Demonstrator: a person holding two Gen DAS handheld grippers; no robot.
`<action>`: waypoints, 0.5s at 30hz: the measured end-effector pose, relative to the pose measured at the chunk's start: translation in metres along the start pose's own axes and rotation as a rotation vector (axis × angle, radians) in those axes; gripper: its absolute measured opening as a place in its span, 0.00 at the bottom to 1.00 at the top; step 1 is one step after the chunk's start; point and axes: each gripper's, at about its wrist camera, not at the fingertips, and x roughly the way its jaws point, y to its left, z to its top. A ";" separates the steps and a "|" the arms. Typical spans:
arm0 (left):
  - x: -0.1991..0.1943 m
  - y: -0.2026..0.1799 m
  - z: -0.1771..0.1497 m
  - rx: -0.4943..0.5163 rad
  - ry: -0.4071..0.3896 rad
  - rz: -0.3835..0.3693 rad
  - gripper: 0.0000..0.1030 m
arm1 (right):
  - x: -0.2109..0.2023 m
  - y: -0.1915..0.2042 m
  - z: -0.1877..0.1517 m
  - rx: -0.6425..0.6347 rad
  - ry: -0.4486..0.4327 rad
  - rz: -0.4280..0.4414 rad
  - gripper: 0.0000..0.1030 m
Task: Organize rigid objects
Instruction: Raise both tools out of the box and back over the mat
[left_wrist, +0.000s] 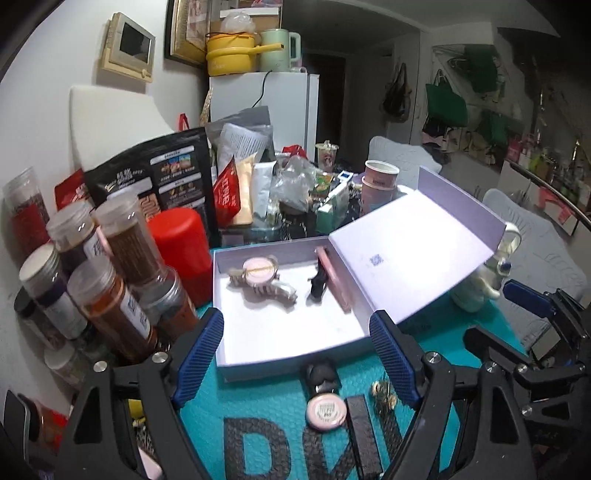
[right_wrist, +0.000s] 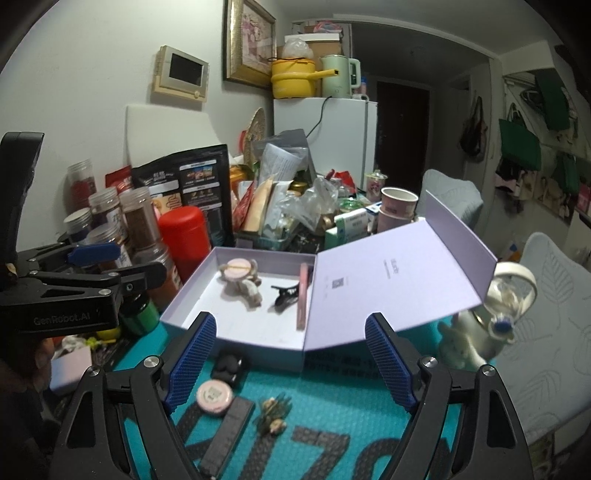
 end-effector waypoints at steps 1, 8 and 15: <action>0.000 -0.001 -0.003 0.004 0.002 0.007 0.79 | -0.002 0.001 -0.004 0.001 0.004 0.005 0.81; -0.003 -0.002 -0.026 0.015 0.026 0.018 0.79 | -0.003 0.009 -0.029 0.004 0.043 0.030 0.81; -0.007 -0.006 -0.045 0.021 0.034 0.012 0.79 | 0.000 0.010 -0.049 0.046 0.081 0.078 0.81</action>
